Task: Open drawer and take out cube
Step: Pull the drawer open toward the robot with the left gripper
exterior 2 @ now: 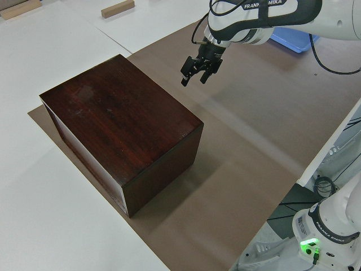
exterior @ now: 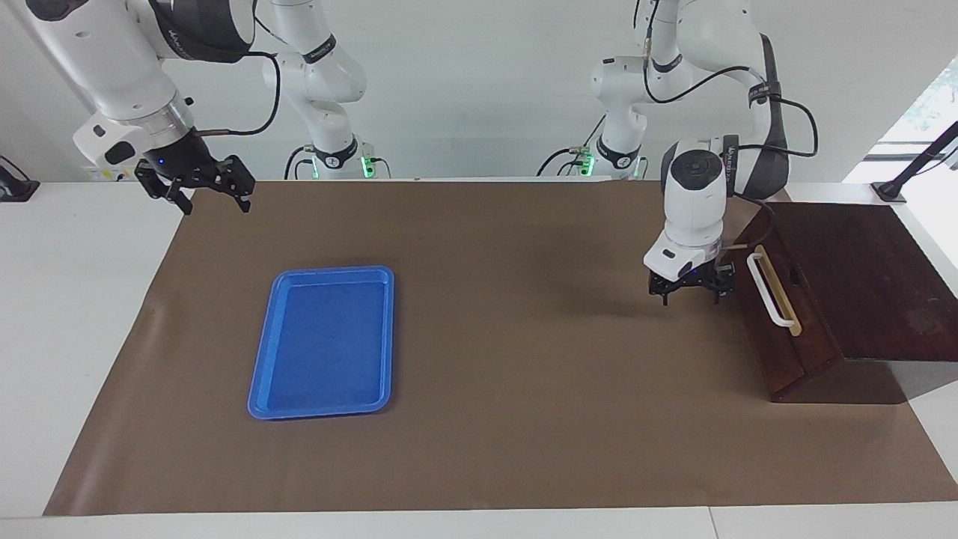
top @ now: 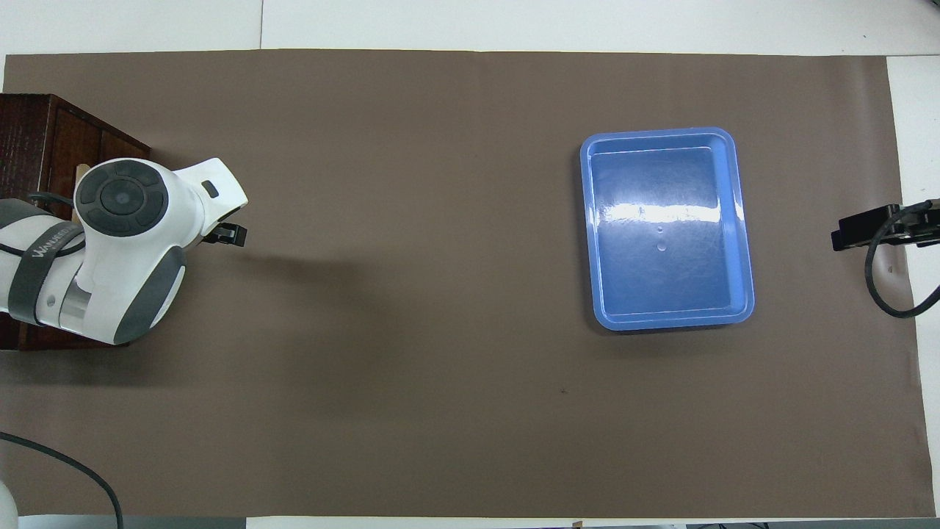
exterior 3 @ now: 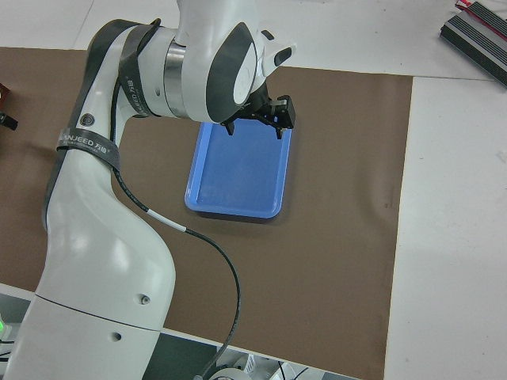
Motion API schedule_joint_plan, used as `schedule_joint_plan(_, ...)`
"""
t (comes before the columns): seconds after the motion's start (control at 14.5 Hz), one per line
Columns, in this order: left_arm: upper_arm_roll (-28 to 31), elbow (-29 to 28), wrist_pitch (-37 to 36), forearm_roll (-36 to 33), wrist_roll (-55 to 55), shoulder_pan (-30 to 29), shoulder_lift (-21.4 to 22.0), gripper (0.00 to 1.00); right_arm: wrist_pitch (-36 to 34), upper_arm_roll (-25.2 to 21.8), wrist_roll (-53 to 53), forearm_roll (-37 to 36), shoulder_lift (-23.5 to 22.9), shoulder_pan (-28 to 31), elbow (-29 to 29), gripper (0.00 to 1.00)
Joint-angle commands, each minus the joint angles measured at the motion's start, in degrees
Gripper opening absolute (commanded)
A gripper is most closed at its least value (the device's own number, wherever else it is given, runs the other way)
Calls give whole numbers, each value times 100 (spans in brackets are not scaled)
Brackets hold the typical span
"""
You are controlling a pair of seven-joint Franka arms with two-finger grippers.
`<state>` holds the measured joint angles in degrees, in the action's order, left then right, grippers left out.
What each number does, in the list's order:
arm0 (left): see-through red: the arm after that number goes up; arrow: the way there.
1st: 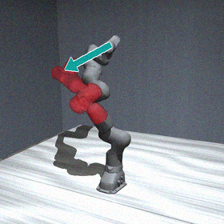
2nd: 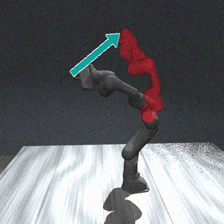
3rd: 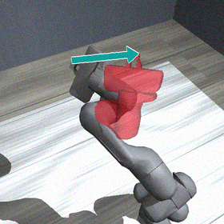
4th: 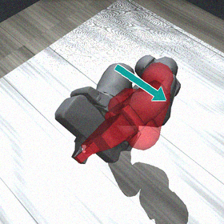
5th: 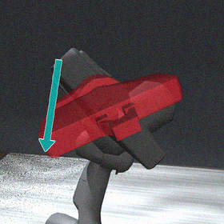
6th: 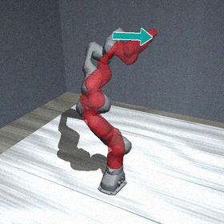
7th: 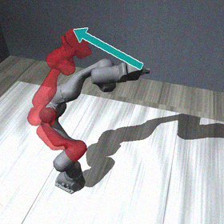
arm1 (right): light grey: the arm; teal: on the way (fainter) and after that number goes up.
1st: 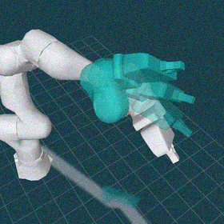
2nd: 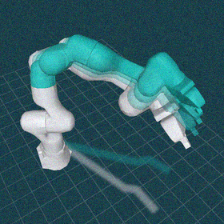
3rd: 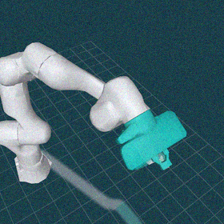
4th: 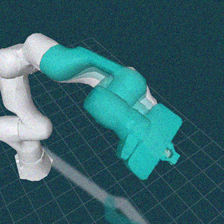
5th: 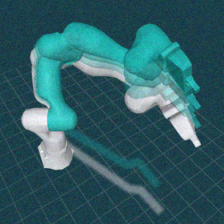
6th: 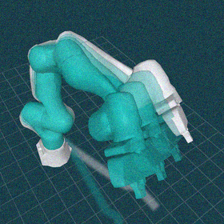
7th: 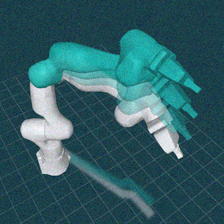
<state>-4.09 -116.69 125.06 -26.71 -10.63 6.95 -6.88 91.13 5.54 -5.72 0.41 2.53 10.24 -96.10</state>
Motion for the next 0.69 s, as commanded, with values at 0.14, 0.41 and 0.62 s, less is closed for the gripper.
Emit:
schedule_joint_plan(0.14, 40, 314, -202, -564, 876, -474, -120, 100, 45, 87, 71, -59, 107, 110, -110, 100)
schedule_joint_plan(0.41, 31, 15, 273, -555, 939, -852, -76, 100, 45, 87, 71, -59, 107, 110, -110, 100)
schedule_joint_plan(0.62, 22, -134, 457, -546, 896, -950, -41, 100, 45, 87, 71, -67, 107, 110, -119, 100)
